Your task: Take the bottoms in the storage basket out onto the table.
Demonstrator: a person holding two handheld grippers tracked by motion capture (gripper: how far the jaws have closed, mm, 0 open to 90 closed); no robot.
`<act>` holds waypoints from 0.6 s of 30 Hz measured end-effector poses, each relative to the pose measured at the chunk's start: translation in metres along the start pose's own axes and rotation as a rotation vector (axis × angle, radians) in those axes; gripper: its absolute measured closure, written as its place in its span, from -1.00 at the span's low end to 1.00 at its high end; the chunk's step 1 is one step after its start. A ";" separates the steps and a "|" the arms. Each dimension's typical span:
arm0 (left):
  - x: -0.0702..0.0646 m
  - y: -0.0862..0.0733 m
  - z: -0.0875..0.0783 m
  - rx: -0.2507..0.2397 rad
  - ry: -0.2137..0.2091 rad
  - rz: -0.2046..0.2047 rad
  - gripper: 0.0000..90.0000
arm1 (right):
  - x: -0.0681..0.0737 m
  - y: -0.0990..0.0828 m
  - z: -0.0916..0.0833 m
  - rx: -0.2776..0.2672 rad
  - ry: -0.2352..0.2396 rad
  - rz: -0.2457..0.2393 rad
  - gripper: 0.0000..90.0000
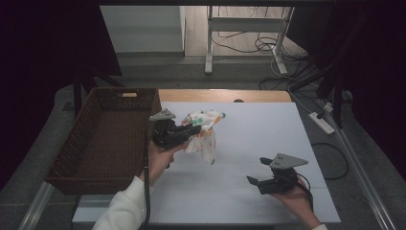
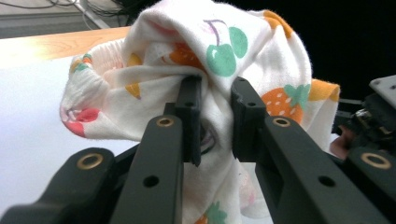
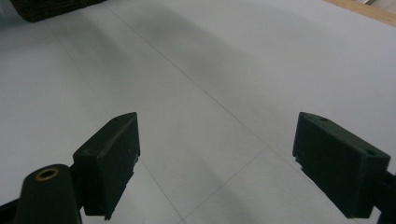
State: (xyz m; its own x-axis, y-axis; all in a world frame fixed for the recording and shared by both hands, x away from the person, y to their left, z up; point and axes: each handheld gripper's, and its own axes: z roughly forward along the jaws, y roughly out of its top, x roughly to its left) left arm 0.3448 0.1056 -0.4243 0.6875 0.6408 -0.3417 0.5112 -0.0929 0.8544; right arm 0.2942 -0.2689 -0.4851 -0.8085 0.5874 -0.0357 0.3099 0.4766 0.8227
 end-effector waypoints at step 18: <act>-0.001 -0.014 0.028 0.076 -0.033 0.001 0.71 | -0.002 0.000 -0.002 -0.017 0.014 0.027 -0.66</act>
State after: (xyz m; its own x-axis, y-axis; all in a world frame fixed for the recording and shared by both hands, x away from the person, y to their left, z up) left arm 0.3514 0.0847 -0.4465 0.7041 0.6155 -0.3542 0.5471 -0.1522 0.8231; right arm 0.2946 -0.2715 -0.4838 -0.8072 0.5903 -0.0055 0.3230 0.4495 0.8328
